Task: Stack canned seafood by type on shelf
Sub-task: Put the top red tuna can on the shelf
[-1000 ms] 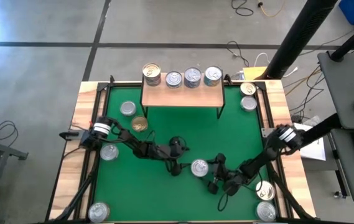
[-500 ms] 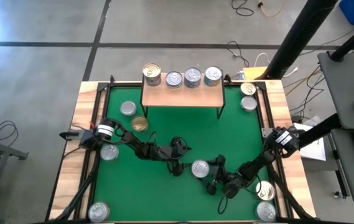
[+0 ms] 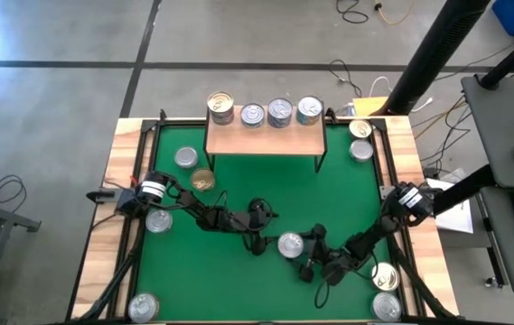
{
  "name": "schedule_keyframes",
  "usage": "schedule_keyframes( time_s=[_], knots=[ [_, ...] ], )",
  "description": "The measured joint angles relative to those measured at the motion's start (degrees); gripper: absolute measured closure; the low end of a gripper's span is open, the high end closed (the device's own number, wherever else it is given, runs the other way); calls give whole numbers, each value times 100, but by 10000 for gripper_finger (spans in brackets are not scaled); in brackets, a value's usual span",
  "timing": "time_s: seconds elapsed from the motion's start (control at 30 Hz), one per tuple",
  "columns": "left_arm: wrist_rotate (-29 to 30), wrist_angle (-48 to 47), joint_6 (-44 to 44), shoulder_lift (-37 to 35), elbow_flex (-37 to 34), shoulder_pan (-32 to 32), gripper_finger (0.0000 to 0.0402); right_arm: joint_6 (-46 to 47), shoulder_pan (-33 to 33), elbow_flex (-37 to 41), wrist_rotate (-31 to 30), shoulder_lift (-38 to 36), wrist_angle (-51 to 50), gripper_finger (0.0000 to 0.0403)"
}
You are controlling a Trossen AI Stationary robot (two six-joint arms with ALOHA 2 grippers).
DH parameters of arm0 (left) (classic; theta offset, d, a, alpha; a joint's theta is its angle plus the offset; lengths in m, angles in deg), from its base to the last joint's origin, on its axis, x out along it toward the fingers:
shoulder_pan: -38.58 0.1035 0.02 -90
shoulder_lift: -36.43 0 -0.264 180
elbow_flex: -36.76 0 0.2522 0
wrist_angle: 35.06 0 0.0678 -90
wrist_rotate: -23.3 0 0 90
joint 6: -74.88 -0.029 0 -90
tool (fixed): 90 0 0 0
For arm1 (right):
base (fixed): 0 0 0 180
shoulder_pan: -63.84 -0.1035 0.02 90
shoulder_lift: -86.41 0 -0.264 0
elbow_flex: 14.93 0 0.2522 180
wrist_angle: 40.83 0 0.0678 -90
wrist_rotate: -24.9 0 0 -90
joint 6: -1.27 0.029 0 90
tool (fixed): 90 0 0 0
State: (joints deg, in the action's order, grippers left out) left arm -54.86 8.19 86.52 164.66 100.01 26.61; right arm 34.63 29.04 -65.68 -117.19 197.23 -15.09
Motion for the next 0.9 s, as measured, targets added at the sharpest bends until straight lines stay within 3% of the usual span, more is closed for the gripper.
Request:
schedule_keyframes(
  time_s=[0.43, 0.67, 0.77, 0.9],
  knots=[
    [-20, 59, -46, 0, 9, 1, 36, -184, 56, -58, 112, -4, 20, 3],
    [-36, 192, -164, -108, -168, 12, 36, -282, 89, -63, 313, -178, -91, 24],
    [-50, 47, -234, -548, -563, 58, 36, -418, 172, -53, 614, -659, -479, 24],
    [-175, -295, -726, -1677, -1220, 191, 35, -575, 359, -76, 392, -1697, -1449, 26]
  ],
)
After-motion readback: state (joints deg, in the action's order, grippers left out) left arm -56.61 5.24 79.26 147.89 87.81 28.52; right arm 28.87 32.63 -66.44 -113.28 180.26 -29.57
